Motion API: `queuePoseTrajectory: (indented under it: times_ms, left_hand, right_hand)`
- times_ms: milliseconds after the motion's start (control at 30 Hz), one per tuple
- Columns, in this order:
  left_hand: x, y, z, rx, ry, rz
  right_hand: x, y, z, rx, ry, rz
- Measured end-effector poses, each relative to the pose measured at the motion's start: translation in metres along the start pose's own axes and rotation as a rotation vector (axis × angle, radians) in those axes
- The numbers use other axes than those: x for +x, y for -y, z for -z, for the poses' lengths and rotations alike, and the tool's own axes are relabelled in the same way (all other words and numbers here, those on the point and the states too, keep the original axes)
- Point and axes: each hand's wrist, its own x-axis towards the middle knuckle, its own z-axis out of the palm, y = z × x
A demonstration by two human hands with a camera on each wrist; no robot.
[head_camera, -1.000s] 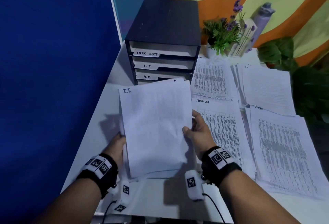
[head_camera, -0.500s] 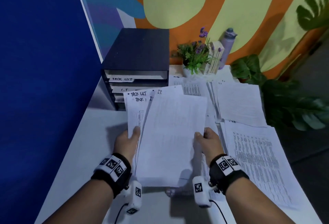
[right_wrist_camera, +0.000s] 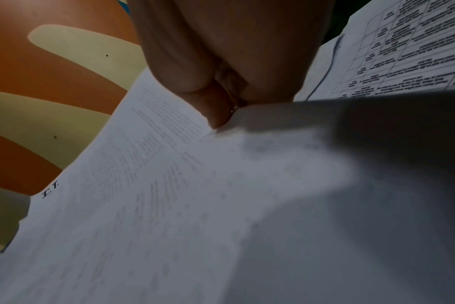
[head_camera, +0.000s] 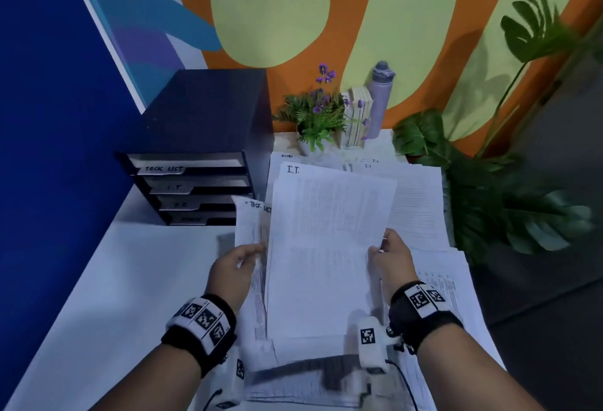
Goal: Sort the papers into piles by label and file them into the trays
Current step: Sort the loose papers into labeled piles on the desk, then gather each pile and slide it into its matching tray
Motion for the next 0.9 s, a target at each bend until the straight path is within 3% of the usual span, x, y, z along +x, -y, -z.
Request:
queuePoseTrajectory:
  times_ms: [100, 167, 233, 300, 367, 400, 433, 533, 600, 733, 900]
  left_hand:
    - [-0.001, -0.01, -0.02, -0.176, 0.038, 0.152]
    - [-0.002, -0.016, -0.031, -0.12, 0.06, 0.077]
    - [-0.004, -0.027, -0.041, -0.031, -0.012, -0.026]
    - [-0.004, -0.039, -0.047, -0.025, -0.125, -0.054]
    - [0.002, -0.043, -0.05, -0.081, -0.161, -0.043]
    - [0.005, -0.043, -0.051, -0.077, -0.167, -0.045]
    - [0.007, -0.043, -0.052, -0.047, -0.172, -0.047]
    - [0.009, -0.039, -0.052, 0.133, -0.169, -0.089]
    - [0.007, -0.04, -0.052, 0.204, -0.16, -0.128]
    - [0.004, -0.045, -0.051, 0.228, -0.139, -0.089]
    - [0.004, -0.049, -0.041, 0.207, -0.115, -0.062]
  right_hand:
    - [0.006, 0.0, 0.004, 0.029, 0.009, 0.011]
    - [0.01, 0.001, 0.004, 0.062, 0.021, 0.016]
    - [0.012, 0.002, 0.008, 0.144, 0.076, -0.019]
    - [0.009, 0.004, 0.015, 0.184, 0.227, -0.043]
    - [0.006, 0.0, 0.019, 0.063, 0.369, -0.056]
    - [0.005, -0.004, 0.02, -0.01, 0.369, -0.056]
    - [0.007, -0.008, 0.021, -0.047, 0.298, -0.047]
    - [0.028, -0.011, 0.037, 0.052, -0.134, -0.035]
    - [0.051, -0.01, 0.057, 0.002, -0.314, 0.015]
    - [0.092, -0.012, 0.092, -0.202, -0.364, 0.049]
    - [0.119, -0.009, 0.113, -0.371, -0.312, 0.062]
